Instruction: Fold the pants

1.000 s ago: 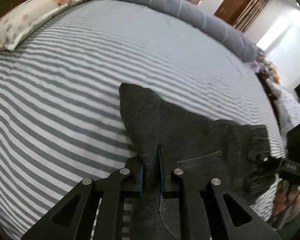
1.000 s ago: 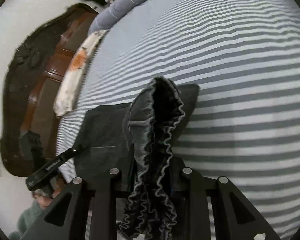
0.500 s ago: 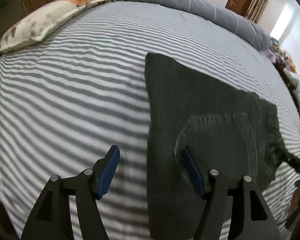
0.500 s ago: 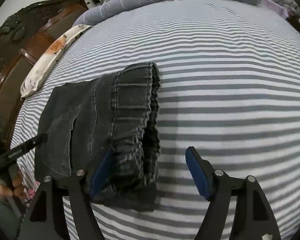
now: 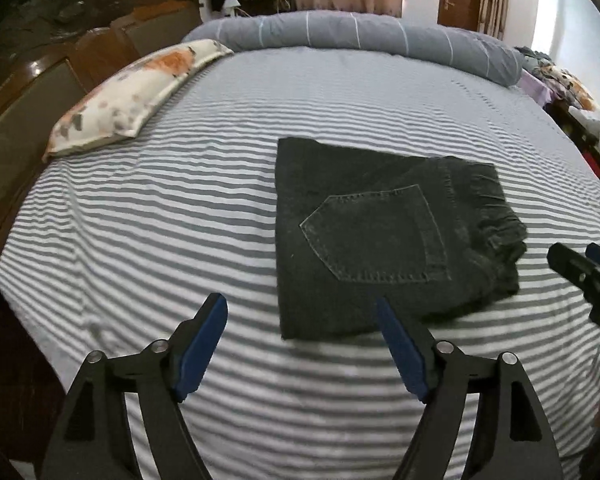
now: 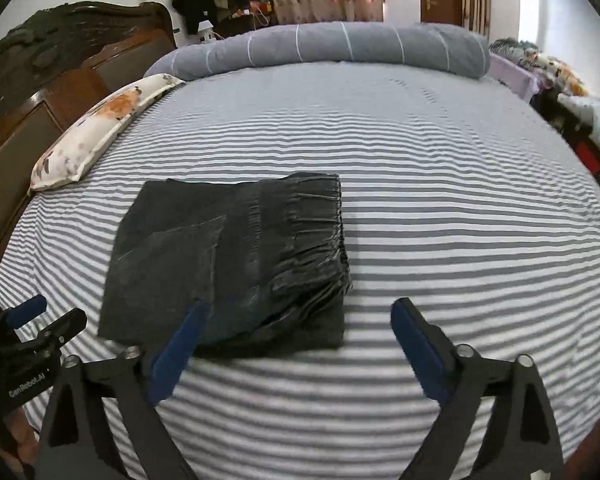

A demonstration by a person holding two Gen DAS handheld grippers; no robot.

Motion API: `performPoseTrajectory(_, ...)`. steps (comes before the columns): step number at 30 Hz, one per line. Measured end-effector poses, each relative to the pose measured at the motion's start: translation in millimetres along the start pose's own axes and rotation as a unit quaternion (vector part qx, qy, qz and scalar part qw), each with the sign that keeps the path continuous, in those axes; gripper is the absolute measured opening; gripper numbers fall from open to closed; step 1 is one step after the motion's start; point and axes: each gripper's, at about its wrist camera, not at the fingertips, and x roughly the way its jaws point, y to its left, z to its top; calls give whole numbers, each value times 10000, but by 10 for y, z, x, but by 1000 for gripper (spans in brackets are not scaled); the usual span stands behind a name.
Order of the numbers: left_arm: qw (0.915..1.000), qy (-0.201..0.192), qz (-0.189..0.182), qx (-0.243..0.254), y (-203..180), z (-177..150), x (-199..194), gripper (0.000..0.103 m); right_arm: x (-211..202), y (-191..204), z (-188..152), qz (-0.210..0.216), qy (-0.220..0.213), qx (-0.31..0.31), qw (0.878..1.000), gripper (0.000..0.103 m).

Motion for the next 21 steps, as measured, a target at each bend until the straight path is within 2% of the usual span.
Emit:
performPoseTrajectory(2, 9999, -104, 101, -58, 12, -61, -159, 80, -105, 89, -57, -117, -5, -139, 9998, 99)
performPoseTrajectory(6, 9990, -282, 317, -124, 33, -180, -408, 82, -314, 285, -155, -282, -157, -483, 9983, 100)
performPoseTrajectory(13, 9981, -461, 380, -149, 10, -300, -642, 81, -498, 336, -265, -116, -205, -437, 9988, 101)
performPoseTrajectory(21, 9977, -564, 363, -124, -71, -355, -723, 81, -536, 350, -387, -53, -187, -473, 9987, 101)
